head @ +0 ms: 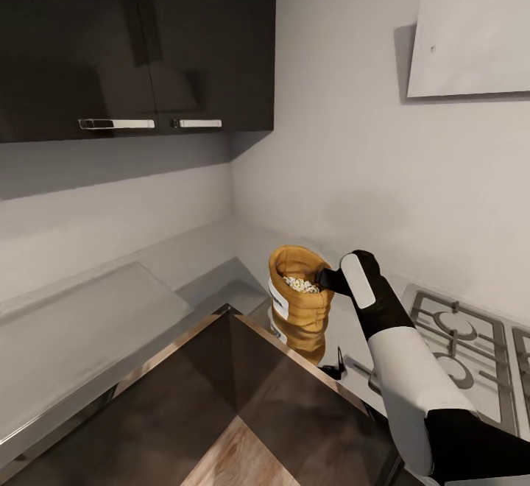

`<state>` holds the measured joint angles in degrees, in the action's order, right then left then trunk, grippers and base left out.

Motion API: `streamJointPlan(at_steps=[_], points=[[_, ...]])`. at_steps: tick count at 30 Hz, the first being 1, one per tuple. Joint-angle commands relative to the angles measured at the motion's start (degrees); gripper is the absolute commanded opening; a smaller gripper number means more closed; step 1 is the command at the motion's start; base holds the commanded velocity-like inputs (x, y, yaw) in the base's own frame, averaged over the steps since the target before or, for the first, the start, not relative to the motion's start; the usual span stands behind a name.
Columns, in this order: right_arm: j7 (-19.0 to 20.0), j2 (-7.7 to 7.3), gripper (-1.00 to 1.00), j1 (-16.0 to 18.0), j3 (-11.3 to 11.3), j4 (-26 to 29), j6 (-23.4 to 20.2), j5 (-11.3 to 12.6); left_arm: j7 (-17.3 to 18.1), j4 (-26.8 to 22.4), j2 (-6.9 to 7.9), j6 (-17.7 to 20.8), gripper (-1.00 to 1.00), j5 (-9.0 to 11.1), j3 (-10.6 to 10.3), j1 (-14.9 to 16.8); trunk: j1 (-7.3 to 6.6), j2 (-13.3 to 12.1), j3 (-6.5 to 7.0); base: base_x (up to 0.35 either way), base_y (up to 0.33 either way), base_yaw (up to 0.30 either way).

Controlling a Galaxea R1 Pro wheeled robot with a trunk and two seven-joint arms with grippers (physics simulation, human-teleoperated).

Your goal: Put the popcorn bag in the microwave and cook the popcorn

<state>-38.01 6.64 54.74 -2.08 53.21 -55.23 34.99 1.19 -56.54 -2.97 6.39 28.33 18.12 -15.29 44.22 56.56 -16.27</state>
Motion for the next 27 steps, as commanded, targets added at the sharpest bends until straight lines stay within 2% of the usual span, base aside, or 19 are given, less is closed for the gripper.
streamJointPlan(at_steps=[1,6,12,16,21,27], points=[[-0.57,0.04,-1.00,0.05,-0.12,0.05,-0.10,0.59,0.12,-0.15,-0.04,0.46,1.00,0.58,0.16,-0.01,0.01,0.05,-0.07,0.000,0.000,0.000],[-0.57,-0.04,-1.00,0.10,-0.15,0.05,-0.21,0.67,0.12,-0.15,-0.07,0.46,1.00,0.58,0.16,-0.01,0.01,0.05,-0.07,0.000,0.000,0.000],[-0.57,-1.07,-1.00,0.10,-0.20,0.24,-0.29,0.76,0.12,-0.15,-0.08,0.46,1.00,0.58,0.16,-0.01,0.01,0.05,-0.07,0.000,0.000,0.000],[-0.57,-1.18,-1.00,0.02,-0.20,0.78,-0.31,0.74,0.12,-0.15,-0.10,0.45,1.00,0.58,0.16,-0.01,0.01,0.05,-0.07,-0.006,0.000,0.000],[-0.57,-1.23,-1.00,-0.12,-0.20,1.79,-0.31,0.83,0.18,-0.15,-0.03,0.46,1.00,0.63,0.16,-0.01,0.01,0.05,-0.07,-0.232,0.000,0.000],[-0.57,-1.22,-1.00,-0.16,-0.23,2.13,-0.31,0.89,0.13,-0.15,-0.09,0.46,1.00,0.58,0.18,-0.01,0.01,0.05,-0.07,-0.055,0.000,0.000]])
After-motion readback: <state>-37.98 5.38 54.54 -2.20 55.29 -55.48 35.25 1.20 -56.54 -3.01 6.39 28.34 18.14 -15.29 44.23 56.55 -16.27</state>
